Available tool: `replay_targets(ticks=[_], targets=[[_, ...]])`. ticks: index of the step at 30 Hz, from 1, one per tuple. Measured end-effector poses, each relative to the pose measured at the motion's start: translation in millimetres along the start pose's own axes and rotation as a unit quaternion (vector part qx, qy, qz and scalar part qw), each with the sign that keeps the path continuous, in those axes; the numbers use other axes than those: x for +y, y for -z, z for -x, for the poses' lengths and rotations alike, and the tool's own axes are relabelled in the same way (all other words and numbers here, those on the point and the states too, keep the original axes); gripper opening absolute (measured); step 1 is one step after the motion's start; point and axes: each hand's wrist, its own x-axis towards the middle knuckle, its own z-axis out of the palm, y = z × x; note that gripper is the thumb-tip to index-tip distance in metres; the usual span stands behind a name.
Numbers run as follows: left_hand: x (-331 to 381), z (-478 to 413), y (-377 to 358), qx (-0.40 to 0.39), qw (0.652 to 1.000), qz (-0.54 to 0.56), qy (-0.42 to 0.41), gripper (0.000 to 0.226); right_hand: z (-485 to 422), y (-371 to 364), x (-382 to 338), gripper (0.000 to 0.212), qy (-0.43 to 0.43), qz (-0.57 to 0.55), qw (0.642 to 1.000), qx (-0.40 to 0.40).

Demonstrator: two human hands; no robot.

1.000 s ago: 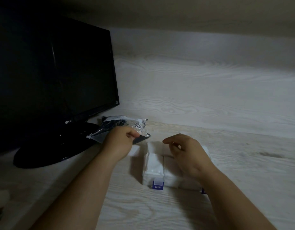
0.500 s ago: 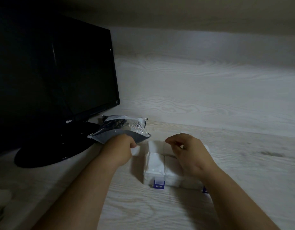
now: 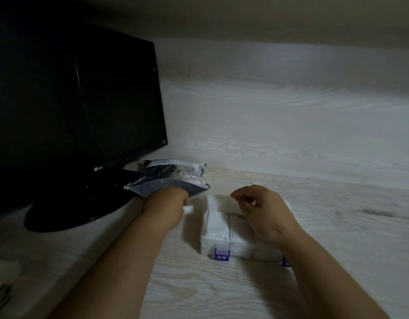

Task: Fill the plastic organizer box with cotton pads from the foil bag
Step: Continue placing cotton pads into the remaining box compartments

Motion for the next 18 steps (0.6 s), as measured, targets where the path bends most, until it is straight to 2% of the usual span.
replay_targets(ticks=[12,18], targets=[[-5.2,-2.4,-2.0,0.001,0.999,0.036,0.015,0.018,0.2,0.9,-1.0,0.029,-0.01,-0.009,1.0,0.0],[-3.3,-0.6,-0.3,0.006,1.0,0.016,0.009,0.022,1.1,1.5,-2.4,0.028,-0.021,-0.02,1.0,0.002]])
